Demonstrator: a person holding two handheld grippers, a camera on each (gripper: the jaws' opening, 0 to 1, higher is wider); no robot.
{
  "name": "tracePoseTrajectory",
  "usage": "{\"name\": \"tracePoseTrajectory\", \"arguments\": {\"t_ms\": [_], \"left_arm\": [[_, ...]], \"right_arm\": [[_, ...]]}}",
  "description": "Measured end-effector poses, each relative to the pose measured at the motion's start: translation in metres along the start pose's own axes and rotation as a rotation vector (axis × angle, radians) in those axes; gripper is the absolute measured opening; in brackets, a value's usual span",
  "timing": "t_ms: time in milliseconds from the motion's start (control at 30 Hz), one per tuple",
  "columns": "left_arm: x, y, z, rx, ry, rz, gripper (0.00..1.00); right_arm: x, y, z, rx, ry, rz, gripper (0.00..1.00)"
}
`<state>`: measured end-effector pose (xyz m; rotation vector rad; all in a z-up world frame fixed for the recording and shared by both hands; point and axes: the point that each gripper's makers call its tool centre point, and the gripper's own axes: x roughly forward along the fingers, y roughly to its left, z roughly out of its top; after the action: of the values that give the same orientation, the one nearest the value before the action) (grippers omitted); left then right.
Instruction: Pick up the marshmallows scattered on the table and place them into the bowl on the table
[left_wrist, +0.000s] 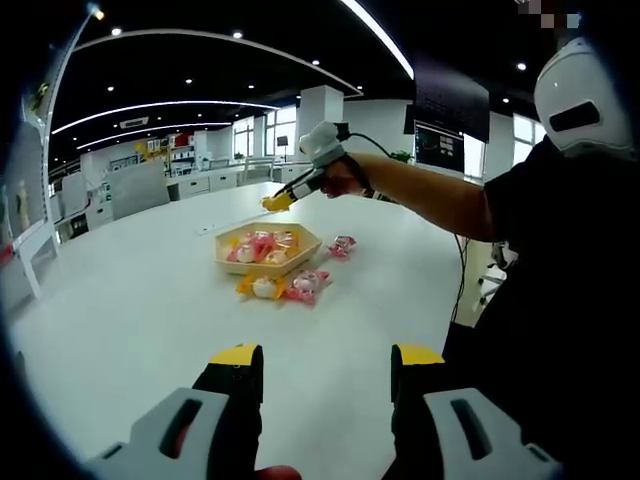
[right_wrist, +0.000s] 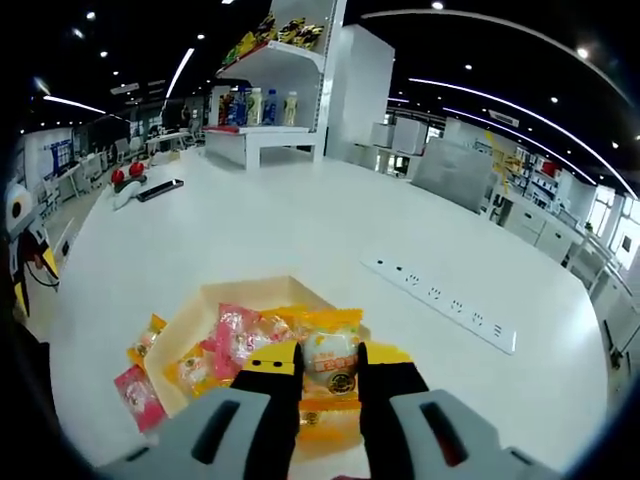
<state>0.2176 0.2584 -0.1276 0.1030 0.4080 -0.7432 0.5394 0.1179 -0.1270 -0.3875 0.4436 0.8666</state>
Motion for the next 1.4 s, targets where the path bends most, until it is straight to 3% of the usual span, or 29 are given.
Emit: {"name": "tracePoseTrajectory", "arguments": {"t_ms": [133, 1400], "left_arm": [[-0.001, 0.000, -0.001, -0.002, 0.004, 0.005, 0.51], [0.010, -0.010, 0.005, 0.021, 0.018, -0.014, 0.52]], "right_arm": [[0.000, 0.000, -0.001, 0.017, 0.000, -0.001, 0.29], [-0.044, 0.002, -0.017, -0.006, -0.026, -0.015, 0.27]]}}
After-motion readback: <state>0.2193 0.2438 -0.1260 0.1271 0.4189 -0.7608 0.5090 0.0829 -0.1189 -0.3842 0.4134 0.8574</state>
